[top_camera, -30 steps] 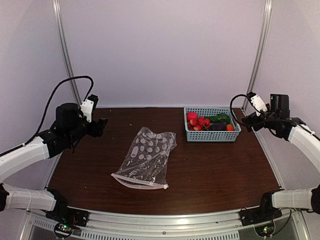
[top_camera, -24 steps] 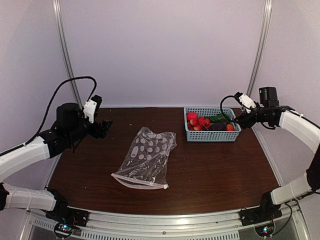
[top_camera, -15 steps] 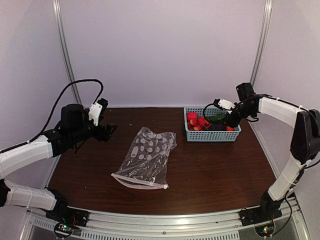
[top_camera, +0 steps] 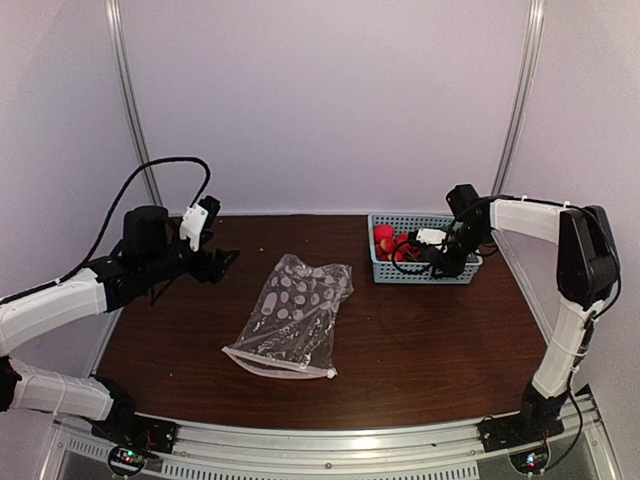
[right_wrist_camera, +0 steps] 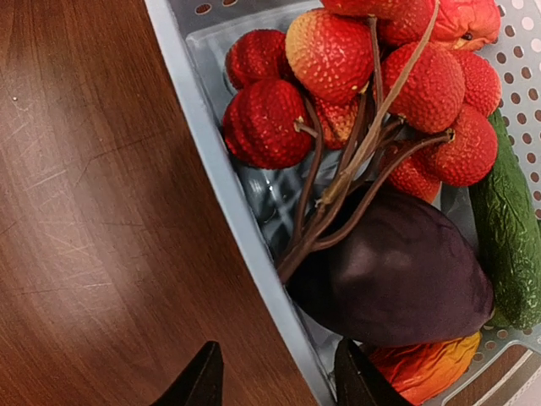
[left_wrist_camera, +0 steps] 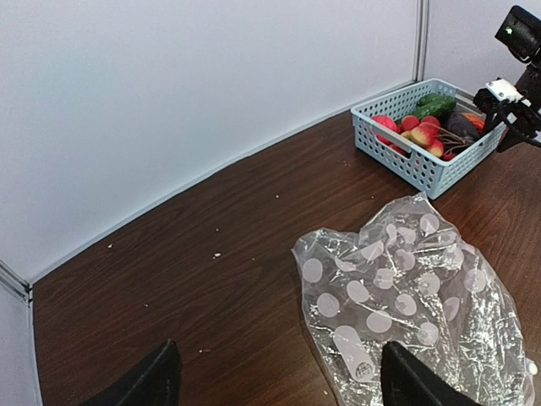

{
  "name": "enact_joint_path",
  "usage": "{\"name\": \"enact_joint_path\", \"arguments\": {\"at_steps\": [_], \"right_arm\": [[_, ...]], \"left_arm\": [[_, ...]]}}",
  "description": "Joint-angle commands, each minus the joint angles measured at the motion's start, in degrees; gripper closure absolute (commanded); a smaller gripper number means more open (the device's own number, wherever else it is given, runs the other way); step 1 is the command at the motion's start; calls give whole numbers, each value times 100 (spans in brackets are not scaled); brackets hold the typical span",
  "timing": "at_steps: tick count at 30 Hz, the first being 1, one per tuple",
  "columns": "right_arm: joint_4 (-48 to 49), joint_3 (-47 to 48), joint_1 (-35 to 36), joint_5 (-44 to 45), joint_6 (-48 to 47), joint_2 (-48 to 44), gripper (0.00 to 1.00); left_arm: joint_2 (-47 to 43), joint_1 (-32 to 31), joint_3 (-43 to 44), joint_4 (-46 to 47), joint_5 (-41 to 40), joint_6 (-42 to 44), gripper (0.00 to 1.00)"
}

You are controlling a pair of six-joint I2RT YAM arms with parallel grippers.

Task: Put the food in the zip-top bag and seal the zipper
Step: Adjust the bin at the center of the board.

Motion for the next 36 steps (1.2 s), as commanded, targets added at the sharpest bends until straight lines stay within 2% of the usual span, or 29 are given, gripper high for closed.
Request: {"name": "enact_joint_path", "arguments": {"at_steps": [1,6,10,17,21,22,25,26,31,36], "right_arm": [[-8,23,19,217,156,170,57],[446,-434,22,340,558,-85,68],[506,-688,19,387,1102,-347,85],[839,-1717,336,476,2265,-1399,100],[755,-2130,771,376,2481,-1857,99],[641,-2139,847,216,2458,-1921,95],[-100,-1712,938,-615,2450,-1853,73],[-327,-1537,940,-808,2475,-1790,68],[-631,-794,450,-973,2508,-1678,64],[-523,-3,-361,-512,2262,-1240,64]], "left_arm": [[33,-60,159,186,136,63,17],[11,-100,168,186,176,58,18],[7,-128,170,178,205,48,18],[-16,-170,190,177,252,43,18],[6,-171,191,177,265,39,18],[17,-171,186,177,259,39,18],[58,-171,189,171,261,39,18],[73,-171,192,169,258,39,18],[76,-171,192,160,261,37,18],[98,-170,196,160,344,48,20]]}}
